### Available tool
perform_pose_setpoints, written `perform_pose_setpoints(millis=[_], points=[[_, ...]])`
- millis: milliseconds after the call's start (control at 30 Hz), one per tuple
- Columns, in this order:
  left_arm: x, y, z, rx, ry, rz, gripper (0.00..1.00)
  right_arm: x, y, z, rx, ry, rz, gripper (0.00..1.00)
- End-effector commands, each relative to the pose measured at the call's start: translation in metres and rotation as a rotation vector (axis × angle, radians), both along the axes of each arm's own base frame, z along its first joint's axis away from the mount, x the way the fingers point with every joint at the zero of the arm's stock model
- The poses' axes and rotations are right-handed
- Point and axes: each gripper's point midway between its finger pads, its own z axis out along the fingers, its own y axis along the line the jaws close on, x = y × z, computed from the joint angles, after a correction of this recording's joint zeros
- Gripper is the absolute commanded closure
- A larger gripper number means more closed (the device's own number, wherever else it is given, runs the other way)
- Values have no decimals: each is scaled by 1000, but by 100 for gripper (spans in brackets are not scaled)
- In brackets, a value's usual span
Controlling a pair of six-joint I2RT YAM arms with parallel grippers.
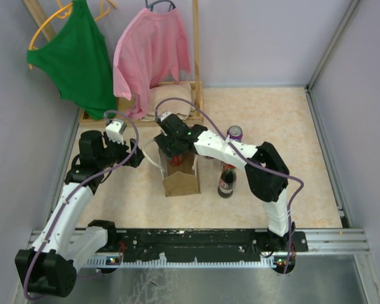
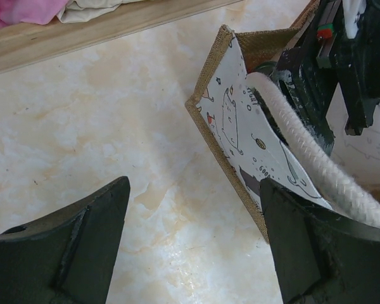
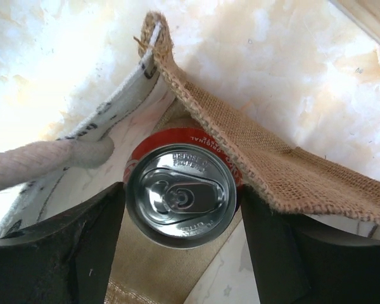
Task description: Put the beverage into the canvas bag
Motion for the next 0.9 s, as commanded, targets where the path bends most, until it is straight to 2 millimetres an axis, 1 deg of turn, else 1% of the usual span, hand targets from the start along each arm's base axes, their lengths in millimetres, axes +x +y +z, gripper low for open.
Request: perform_pose_setpoints(millis=[0, 133, 233, 300, 433, 567, 733, 800, 867], points=[[2, -1, 2, -15, -17, -8, 11, 11, 13, 66, 136, -145, -3, 26], [4, -2, 3, -17, -16, -11, 11, 12, 11, 73, 139, -159, -11, 21], [4, -2, 3, -18, -16, -12, 11, 12, 10, 74, 137, -160, -13, 20], [4, -2, 3, -18, -16, -11, 11, 13, 9, 79, 145, -170, -20, 20], [4, -2, 3, -18, -15, -12, 11, 17, 5, 107, 179, -223, -44, 20], [4, -2, 3, -16, -14, -13, 11, 22, 3, 150, 238, -304, -64, 20], [5, -2, 4, -16, -14, -14, 11, 30, -3, 221, 352, -446, -98, 19], [5, -2, 5, -15, -17, -13, 11, 35, -13, 250, 375, -517, -137, 19], [6, -3, 5, -16, -18, -15, 11, 44, -30, 274, 375, -580, -199, 18]])
